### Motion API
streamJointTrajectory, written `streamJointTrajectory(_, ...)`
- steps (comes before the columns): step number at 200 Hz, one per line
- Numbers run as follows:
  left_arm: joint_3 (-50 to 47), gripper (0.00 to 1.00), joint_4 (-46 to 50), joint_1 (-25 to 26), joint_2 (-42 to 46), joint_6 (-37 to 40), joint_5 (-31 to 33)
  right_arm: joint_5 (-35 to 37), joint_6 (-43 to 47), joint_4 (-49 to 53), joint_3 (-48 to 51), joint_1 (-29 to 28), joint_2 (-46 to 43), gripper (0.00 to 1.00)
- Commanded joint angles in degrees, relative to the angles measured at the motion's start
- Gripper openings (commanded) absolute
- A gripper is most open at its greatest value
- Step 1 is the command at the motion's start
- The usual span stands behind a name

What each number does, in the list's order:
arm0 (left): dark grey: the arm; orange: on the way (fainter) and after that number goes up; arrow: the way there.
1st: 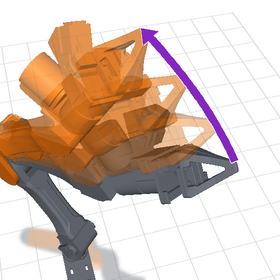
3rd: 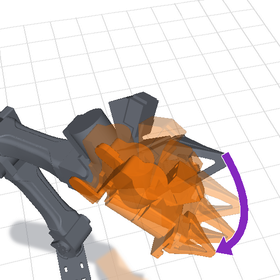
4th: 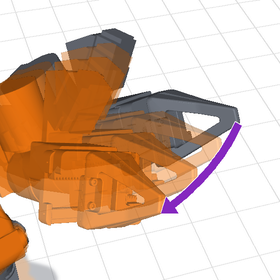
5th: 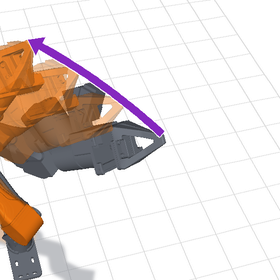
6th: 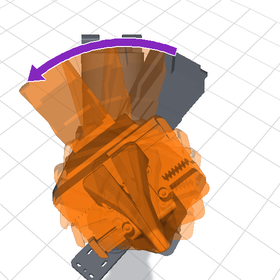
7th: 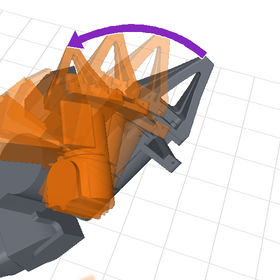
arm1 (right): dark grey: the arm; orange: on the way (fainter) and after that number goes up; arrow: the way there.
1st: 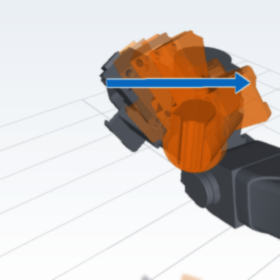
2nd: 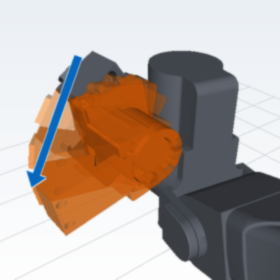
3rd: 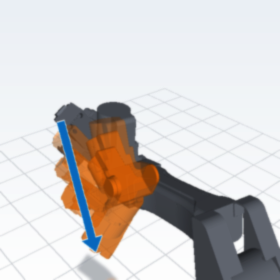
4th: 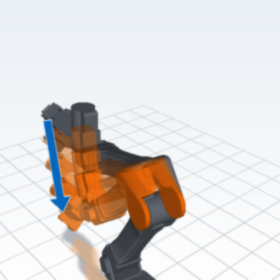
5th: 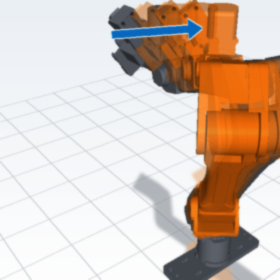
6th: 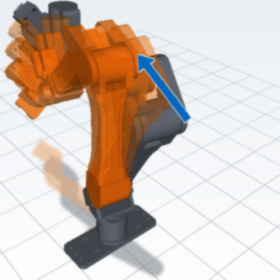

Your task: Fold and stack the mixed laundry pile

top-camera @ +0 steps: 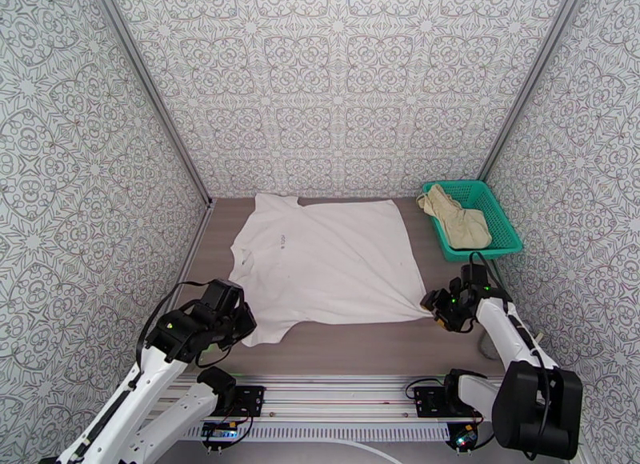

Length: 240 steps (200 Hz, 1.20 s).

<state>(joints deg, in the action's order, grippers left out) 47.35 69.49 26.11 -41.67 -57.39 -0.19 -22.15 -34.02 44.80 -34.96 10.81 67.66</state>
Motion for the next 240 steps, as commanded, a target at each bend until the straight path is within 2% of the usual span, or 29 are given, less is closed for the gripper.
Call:
streamJointTrajectory(1,-0.3,0.0,0.2,0.3,0.4,0.4,-0.7,-0.5,-3.9,-5.5,2.6,1.2,2.2,0.53)
streamJointTrajectory(28,0.1,0.0,1.4,0.3,0.7,0.8,-0.4,-3.5,-6.2,-10.8,3.4,1.3,5.3,0.48)
streamJointTrajectory(74,1.2,0.0,-0.1,0.0,0.4,1.7,0.4,-1.4,-3.0,-12.4,-0.1,1.3,8.3,0.15)
streamJointTrajectory(105,3.7,0.0,-3.1,-1.9,-2.7,4.2,0.9,-1.2,-1.8,-10.9,-5.7,-0.5,9.5,0.04)
streamJointTrajectory(136,4.8,0.0,-9.8,-7.3,-5.7,6.5,-1.7,-1.2,-2.5,-11.1,-10.9,-3.0,12.4,0.0)
streamJointTrajectory(240,10.0,0.0,-27.7,-23.7,-23.7,16.3,-10.8,-0.1,-1.1,-11.5,-27.3,-6.5,27.2,0.0)
